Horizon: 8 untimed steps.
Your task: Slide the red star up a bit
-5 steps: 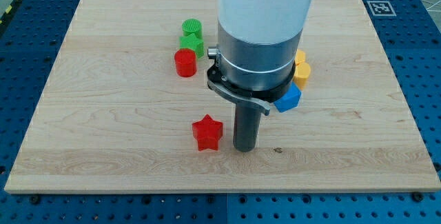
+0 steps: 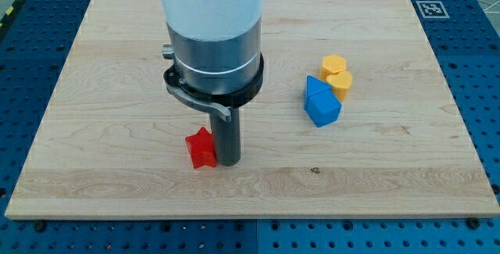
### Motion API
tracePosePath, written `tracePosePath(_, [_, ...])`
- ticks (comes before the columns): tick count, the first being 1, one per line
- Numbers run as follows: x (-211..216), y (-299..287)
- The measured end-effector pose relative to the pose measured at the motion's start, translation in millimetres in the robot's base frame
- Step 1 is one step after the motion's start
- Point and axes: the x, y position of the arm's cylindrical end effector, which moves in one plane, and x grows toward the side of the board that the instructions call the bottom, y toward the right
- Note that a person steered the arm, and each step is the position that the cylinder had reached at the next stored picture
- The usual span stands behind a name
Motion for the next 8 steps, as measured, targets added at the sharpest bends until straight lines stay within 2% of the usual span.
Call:
tracePosePath(1, [-7,26])
tracePosePath(2, [25,85])
tracePosePath(4, [63,30])
tracePosePath(7, [64,-41])
tracePosePath(8, [64,-47])
